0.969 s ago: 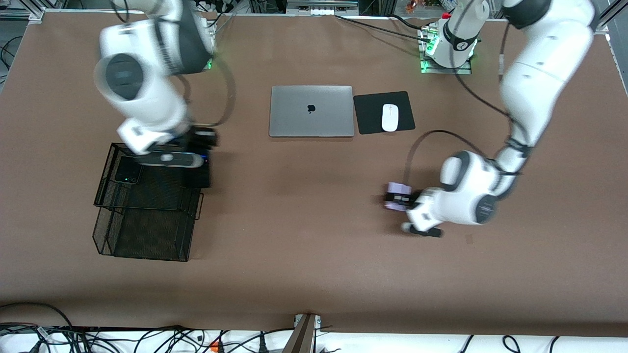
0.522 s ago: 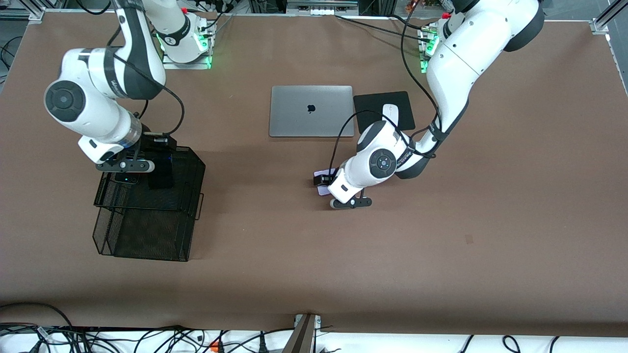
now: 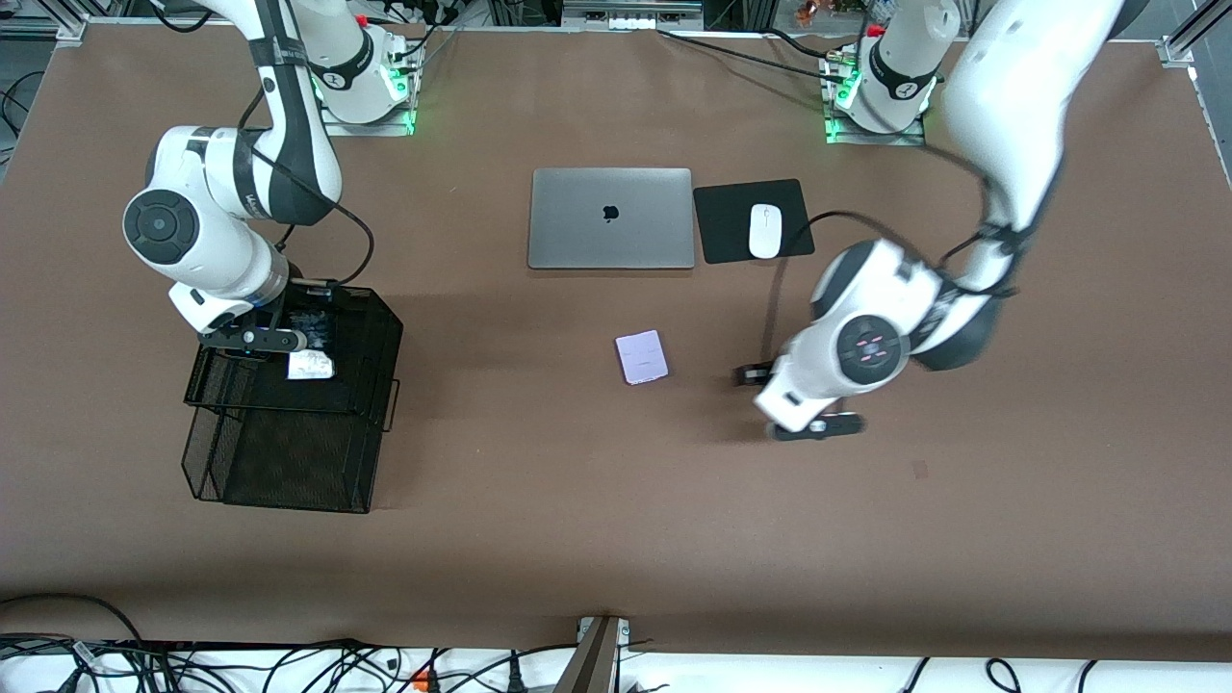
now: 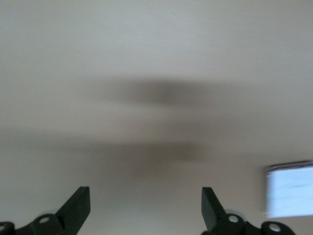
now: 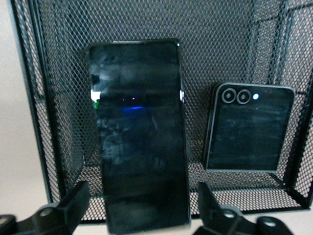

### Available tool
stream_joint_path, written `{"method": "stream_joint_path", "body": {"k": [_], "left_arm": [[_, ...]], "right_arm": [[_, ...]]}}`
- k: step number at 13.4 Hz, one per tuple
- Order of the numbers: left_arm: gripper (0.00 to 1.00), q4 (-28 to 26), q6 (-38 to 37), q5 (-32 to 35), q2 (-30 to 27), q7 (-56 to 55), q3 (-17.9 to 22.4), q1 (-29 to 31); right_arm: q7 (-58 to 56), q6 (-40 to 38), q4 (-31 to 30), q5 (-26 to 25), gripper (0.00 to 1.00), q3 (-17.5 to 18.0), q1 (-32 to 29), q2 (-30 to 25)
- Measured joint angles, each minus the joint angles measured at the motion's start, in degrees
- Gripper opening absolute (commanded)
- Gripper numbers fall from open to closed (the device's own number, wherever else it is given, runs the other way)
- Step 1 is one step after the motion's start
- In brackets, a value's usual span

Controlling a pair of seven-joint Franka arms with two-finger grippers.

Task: Place phones with both arms
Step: 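Release the white phone mid-table with the left gripper and withdraw it, then lower the right gripper onto the white phone and grasp it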

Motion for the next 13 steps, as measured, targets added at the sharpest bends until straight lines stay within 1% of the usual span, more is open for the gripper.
{"method": "stream_joint_path", "body": {"k": [2,4,6,7,8,10,12,13], "left_arm": [[1.0,0.4,-4.7,2.4,-4.7,8.2,0.2,2.7],[1.0,1.6,-8.9,2.6,-8.6,19.2,0.4,7.0],[1.0,3.3,-12.3,1.0,-11.8,27.7,0.7,11.3],[1.0,3.5,-13.0,-1.4,-13.7,29.4,1.6,12.5],[1.0,3.3,-13.6,-4.7,-15.9,30.1,3.7,12.5],[1.0,1.1,-13.9,-9.6,-21.5,30.4,8.7,11.8],[1.0,-2.9,-12.6,-10.8,-28.4,30.7,14.3,8.9],[1.0,-5.1,-12.2,-11.1,-32.0,30.8,16.2,7.5]], "right_arm": [[0.0,-1.3,3.0,0.1,1.0,0.0,0.0,0.0],[0.0,-6.9,8.7,0.2,1.0,0.1,0.1,0.0],[1.0,-12.9,15.3,0.4,1.0,0.7,0.7,-0.2],[2.6,-14.6,18.0,0.6,1.0,1.6,1.3,-0.2],[5.5,-15.4,20.1,0.8,1.0,3.2,1.9,-0.3],[14.0,-15.6,22.8,0.9,1.0,8.2,3.1,-0.2],[22.1,-15.1,24.6,1.0,1.0,14.5,3.9,1.0],[25.1,-14.3,25.8,1.4,1.0,17.5,4.1,2.3]]}}
